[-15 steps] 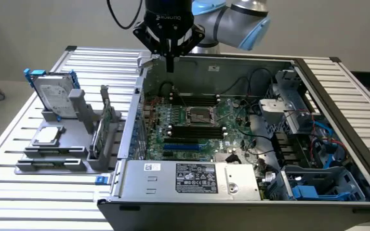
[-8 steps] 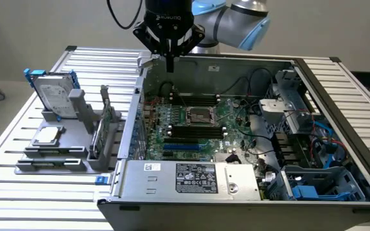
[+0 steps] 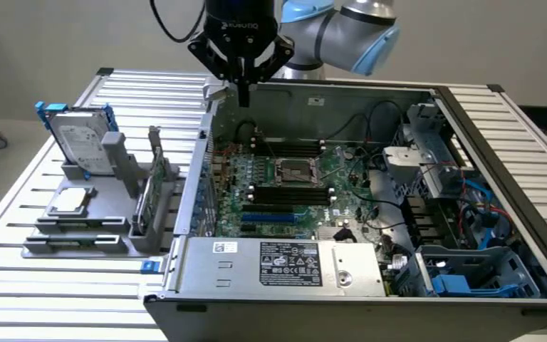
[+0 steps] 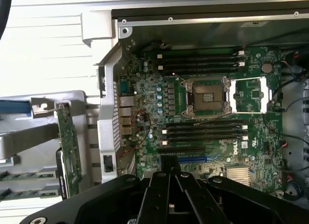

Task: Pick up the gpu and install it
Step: 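Reach for the gpu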

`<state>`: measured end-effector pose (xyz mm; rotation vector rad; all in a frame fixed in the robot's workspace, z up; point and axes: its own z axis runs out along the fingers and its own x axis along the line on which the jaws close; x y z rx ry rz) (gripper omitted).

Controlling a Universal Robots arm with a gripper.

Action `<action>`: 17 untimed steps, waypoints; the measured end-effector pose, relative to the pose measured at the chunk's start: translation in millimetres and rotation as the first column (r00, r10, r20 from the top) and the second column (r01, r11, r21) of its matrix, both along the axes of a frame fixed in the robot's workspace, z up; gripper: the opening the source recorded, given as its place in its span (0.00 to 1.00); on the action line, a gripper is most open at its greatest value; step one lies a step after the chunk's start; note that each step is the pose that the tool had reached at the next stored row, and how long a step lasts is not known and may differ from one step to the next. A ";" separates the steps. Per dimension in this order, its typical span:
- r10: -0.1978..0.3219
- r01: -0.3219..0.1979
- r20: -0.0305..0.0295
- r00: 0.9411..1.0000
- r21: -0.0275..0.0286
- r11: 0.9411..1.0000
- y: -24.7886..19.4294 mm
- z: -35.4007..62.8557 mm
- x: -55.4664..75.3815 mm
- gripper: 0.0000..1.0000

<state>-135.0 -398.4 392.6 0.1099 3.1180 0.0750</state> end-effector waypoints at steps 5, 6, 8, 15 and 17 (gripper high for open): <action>0.000 0.000 0.000 1.000 0.000 1.000 1.4 0.0 -22.7 0.11; 0.000 0.000 0.000 1.000 0.000 1.000 1.8 0.0 -27.2 0.11; 0.000 0.000 0.000 1.000 0.000 1.000 2.5 0.1 -36.4 0.11; 0.000 0.000 -0.002 1.000 -0.001 1.000 9.1 -0.1 -68.2 0.11; 0.000 0.000 -0.003 1.000 -0.004 1.000 12.4 -0.4 -77.2 0.11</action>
